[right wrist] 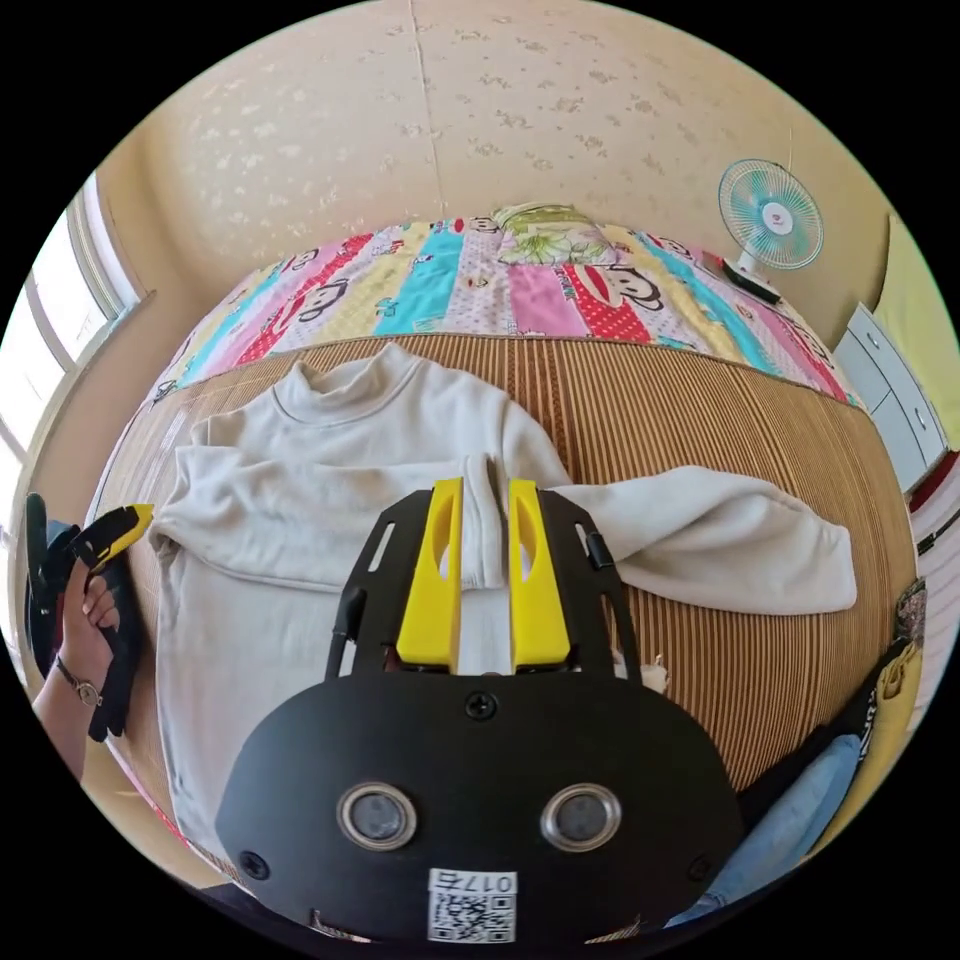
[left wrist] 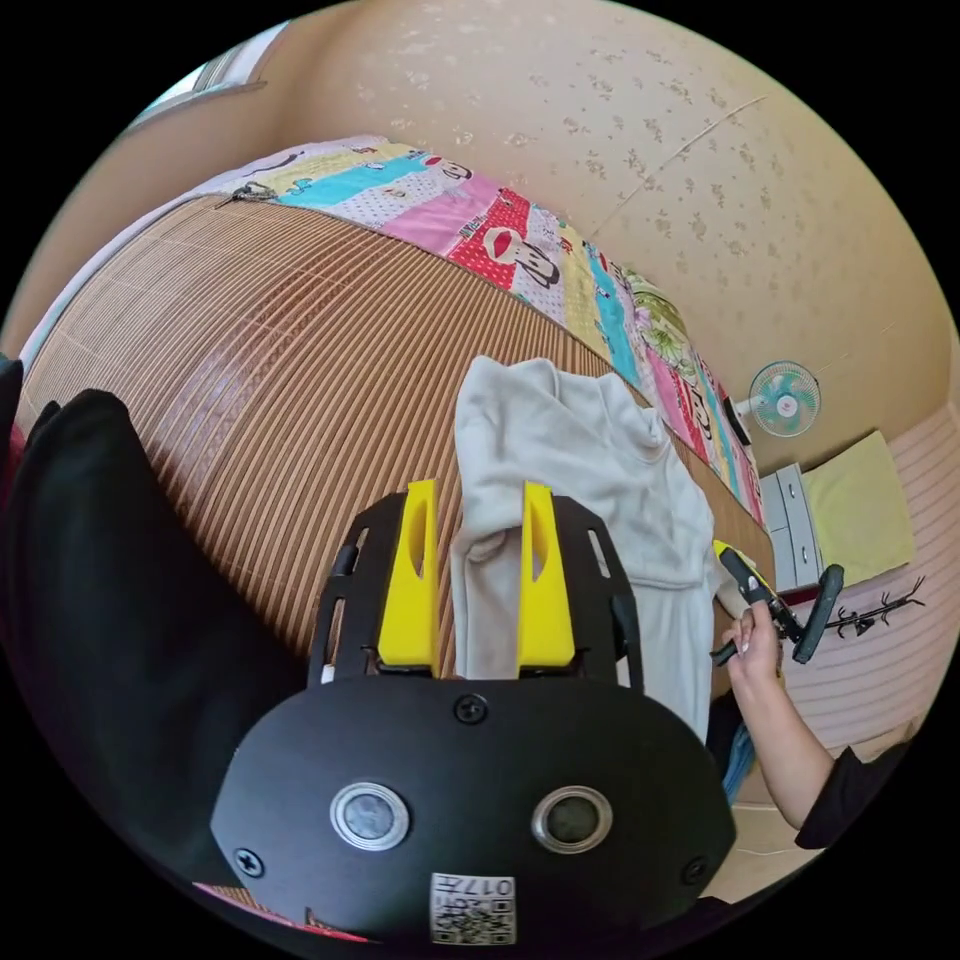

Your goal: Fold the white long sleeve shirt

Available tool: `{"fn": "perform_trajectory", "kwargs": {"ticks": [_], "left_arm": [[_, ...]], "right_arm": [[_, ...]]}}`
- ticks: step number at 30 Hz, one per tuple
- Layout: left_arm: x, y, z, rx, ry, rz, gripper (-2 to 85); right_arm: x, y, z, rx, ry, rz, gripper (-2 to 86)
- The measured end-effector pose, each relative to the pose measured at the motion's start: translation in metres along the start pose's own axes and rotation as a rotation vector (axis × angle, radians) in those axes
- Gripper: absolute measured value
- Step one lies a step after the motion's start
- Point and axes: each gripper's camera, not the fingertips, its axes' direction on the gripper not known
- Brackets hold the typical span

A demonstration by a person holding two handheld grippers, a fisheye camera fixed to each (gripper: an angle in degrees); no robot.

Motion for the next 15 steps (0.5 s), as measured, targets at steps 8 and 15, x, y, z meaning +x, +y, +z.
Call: {"fn": "perform_trajectory", "kwargs": {"ticks": [8, 15], "left_arm": [[-0.015, 0.009, -0.026, 0.12, 0.02, 0.041, 6.9], [-0.027, 0.012, -0.022, 0.1, -0.124, 0.017, 4.7]], "right_arm": [[-0.049, 0.0, -0.012, 0.009, 0.096, -0.098, 4.4], [-0.053, -0.056, -0.021, 0.021, 0.226, -0.076, 4.7]]}}
